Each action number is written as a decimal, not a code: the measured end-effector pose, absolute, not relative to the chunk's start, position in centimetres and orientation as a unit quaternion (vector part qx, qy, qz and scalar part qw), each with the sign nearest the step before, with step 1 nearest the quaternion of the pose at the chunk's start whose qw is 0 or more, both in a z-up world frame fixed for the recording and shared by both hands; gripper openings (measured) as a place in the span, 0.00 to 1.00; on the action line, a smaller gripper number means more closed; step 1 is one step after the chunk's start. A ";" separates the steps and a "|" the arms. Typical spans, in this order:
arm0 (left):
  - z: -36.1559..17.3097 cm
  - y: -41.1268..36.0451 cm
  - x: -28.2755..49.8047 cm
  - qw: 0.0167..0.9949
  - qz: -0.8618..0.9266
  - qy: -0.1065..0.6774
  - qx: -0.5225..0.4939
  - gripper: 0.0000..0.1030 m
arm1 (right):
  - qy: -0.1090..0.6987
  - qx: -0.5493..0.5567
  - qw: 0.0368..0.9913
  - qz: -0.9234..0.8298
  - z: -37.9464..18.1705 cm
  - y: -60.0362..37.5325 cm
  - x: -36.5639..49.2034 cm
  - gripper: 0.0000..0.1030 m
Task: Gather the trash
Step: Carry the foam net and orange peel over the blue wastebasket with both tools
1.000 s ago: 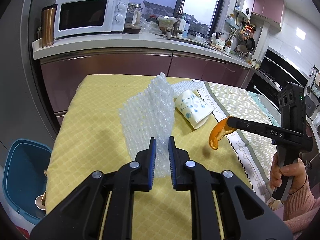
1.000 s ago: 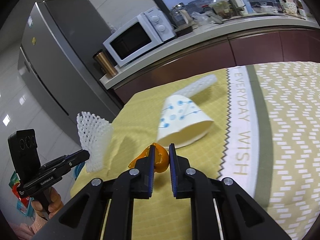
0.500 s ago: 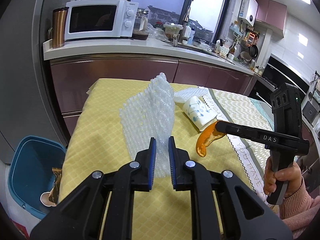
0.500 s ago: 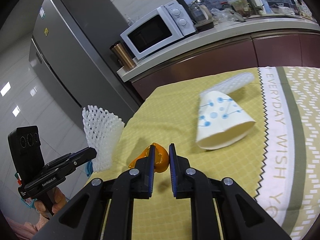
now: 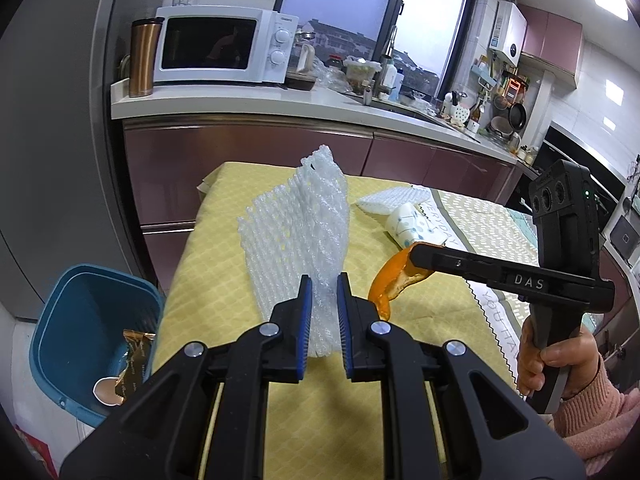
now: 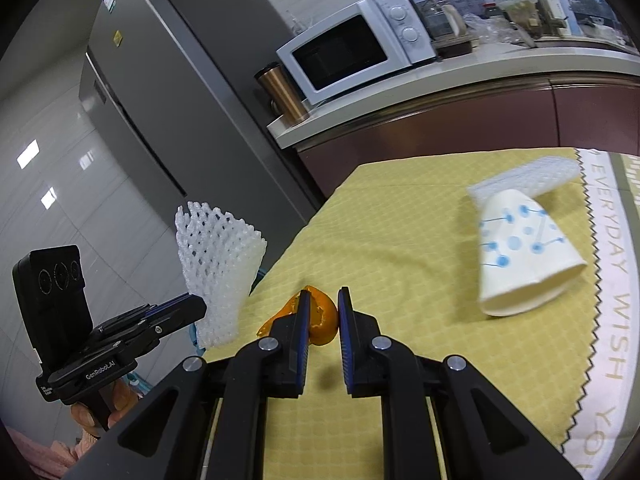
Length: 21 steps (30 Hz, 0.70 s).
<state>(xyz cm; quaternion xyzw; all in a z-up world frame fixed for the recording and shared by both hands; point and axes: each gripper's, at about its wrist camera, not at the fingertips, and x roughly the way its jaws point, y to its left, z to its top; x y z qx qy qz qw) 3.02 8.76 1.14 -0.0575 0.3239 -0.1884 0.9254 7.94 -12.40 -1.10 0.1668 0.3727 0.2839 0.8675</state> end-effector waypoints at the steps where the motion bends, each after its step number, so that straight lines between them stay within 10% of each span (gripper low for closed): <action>1: 1.2 9.0 2.9 0.926 -0.187 0.323 -0.058 0.13 | 0.374 0.166 0.867 0.286 -1.1 -12.1 8.0 0.12; 21: 1.2 18.0 0.8 0.939 -0.105 0.314 -0.091 0.13 | 0.387 0.133 0.842 0.352 -0.1 -4.1 10.5 0.12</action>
